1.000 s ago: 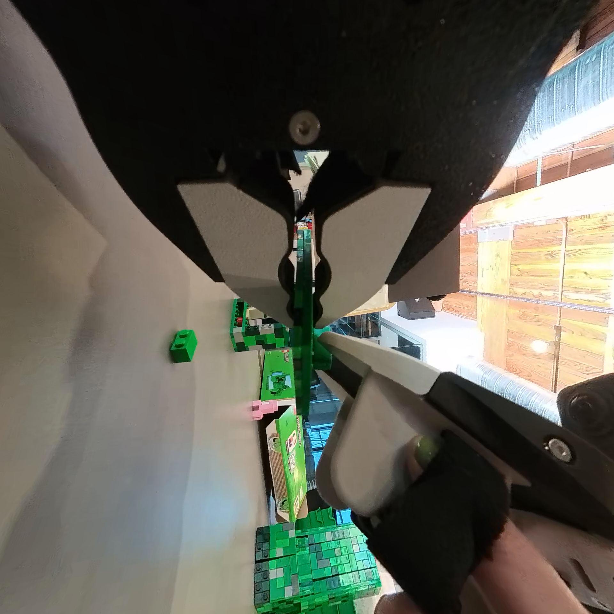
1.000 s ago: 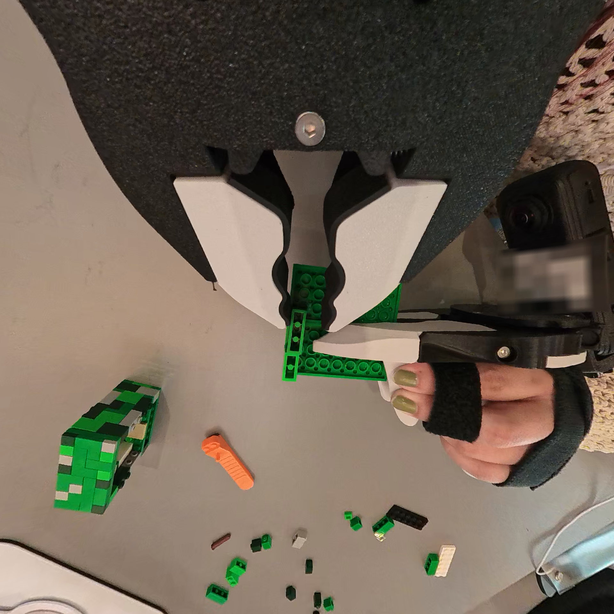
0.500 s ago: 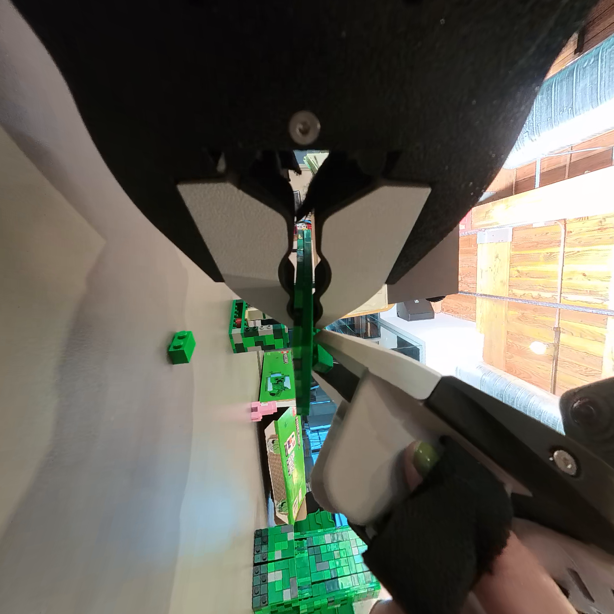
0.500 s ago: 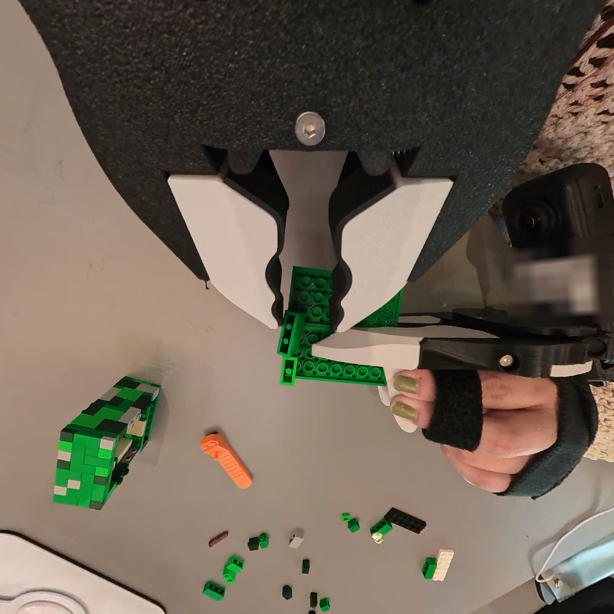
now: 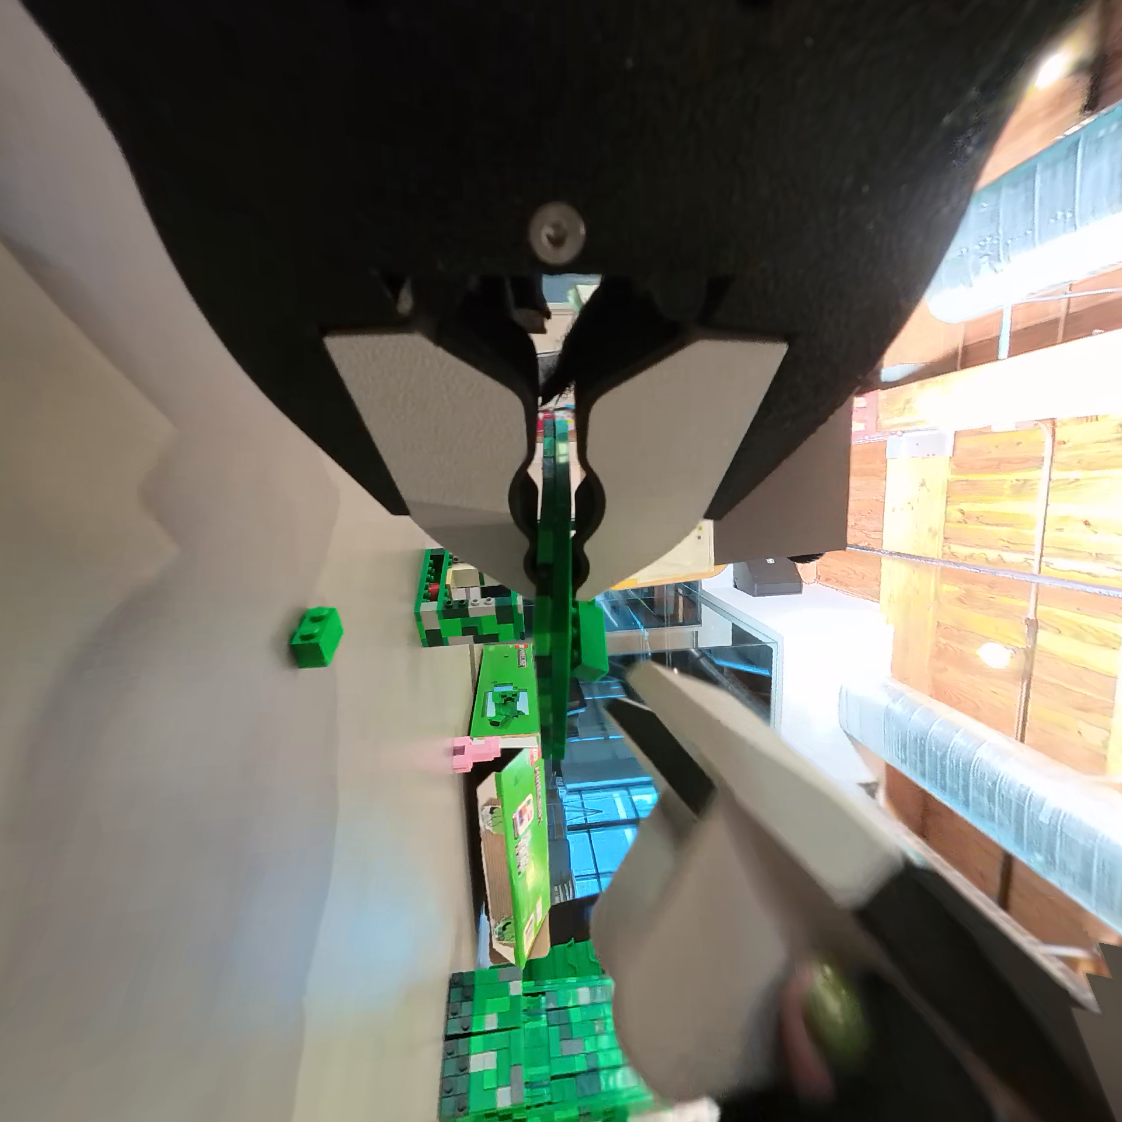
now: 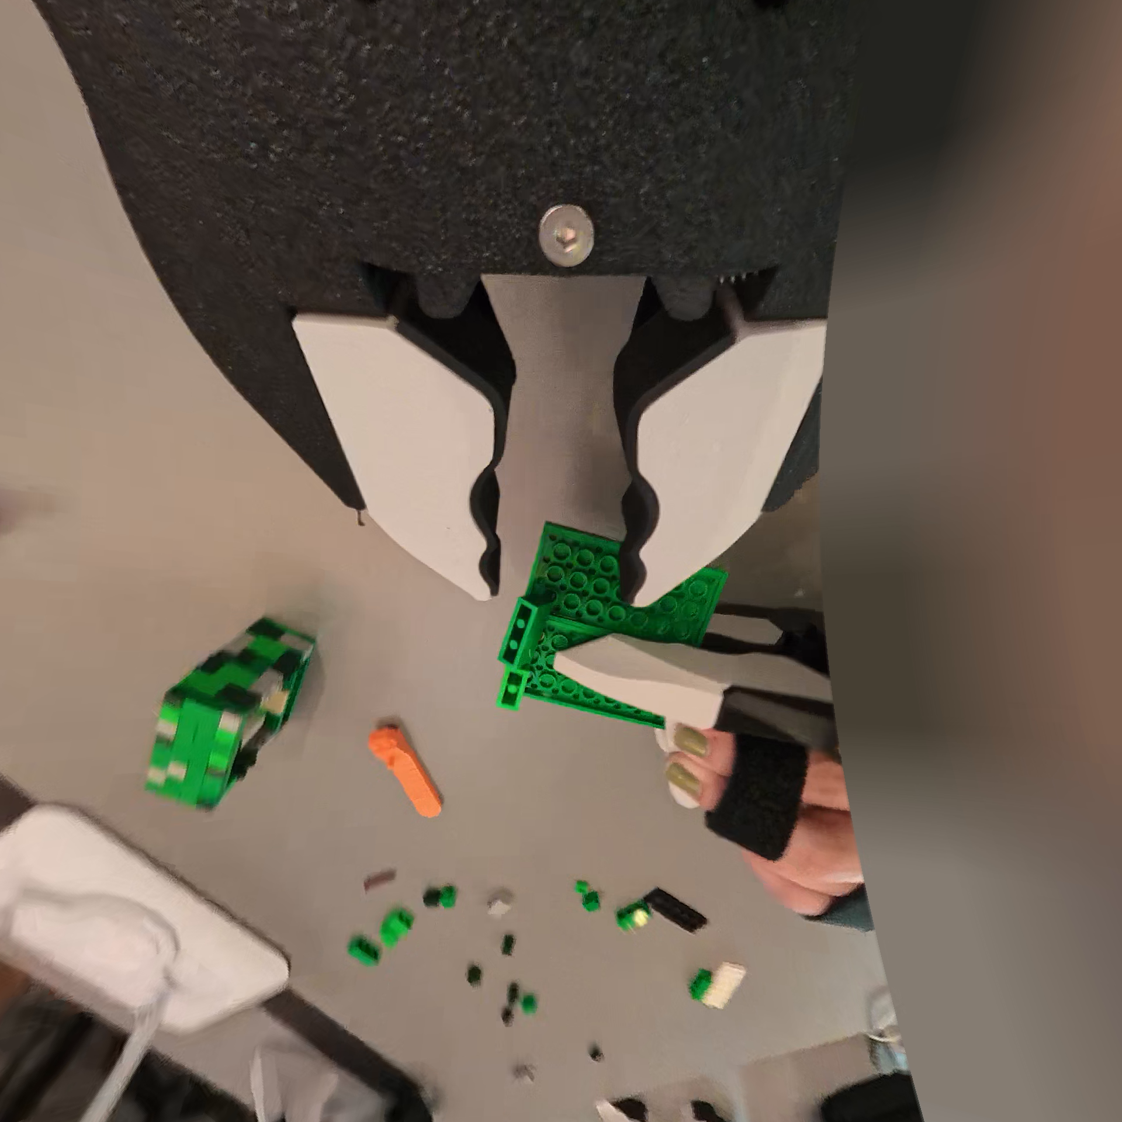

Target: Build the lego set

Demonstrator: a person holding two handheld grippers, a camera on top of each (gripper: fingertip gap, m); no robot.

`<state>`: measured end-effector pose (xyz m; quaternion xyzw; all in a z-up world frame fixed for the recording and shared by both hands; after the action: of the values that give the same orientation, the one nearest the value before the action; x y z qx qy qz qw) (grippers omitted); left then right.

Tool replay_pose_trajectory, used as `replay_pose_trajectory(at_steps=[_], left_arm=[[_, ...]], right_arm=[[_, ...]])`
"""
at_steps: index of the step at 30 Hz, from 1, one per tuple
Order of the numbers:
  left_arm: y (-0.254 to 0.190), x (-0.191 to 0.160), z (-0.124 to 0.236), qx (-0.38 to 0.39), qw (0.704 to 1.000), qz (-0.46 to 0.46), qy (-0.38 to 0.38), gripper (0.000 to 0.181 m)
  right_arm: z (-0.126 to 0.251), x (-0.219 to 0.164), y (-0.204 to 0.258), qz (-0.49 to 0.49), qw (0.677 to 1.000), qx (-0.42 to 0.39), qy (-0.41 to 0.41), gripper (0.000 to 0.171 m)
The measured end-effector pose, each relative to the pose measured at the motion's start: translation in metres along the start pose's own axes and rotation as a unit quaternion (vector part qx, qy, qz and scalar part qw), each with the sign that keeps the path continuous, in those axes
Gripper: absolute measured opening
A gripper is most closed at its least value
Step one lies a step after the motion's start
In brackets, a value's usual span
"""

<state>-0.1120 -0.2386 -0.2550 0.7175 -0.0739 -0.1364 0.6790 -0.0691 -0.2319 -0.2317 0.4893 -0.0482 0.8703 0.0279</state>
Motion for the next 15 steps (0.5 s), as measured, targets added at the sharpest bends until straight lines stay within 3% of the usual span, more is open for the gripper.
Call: replay_pose_trajectory(at_steps=[3, 6, 8, 10, 15], left_arm=[[0.000, 0.001, 0.000, 0.002, 1.000, 0.015, -0.002, 0.006], [0.000, 0.004, 0.000, 0.006, 0.999, 0.040, -0.013, 0.006], [0.003, 0.006, 0.001, 0.010, 0.998, 0.061, -0.024, 0.006], [0.006, 0.007, 0.002, 0.015, 0.996, 0.077, -0.033, 0.006], [0.013, 0.017, 0.006, 0.021, 0.993, 0.093, -0.066, 0.006]], right_arm=[[0.016, 0.002, -0.012, 0.132, 0.988, -0.018, -0.076, 0.055], [0.029, -0.010, -0.020, 0.317, 0.935, -0.057, -0.149, 0.047], [0.022, -0.027, -0.021, 0.414, 0.894, -0.082, -0.152, 0.044], [0.008, -0.038, -0.019, 0.461, 0.871, -0.101, -0.135, 0.056], [-0.002, -0.021, 0.001, 0.513, 0.825, -0.111, -0.209, 0.062]])
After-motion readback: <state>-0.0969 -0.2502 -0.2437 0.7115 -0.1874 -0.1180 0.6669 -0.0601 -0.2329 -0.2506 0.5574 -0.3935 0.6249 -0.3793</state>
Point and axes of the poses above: each gripper's, where its closed fingertips meet, z back along the fingers, x out of its top, y = z × x across the jaws, the point moved 2 cm from there along z, back along the fingers, and after that the axes turned 3 degrees about -y, right-handed, at the moved point
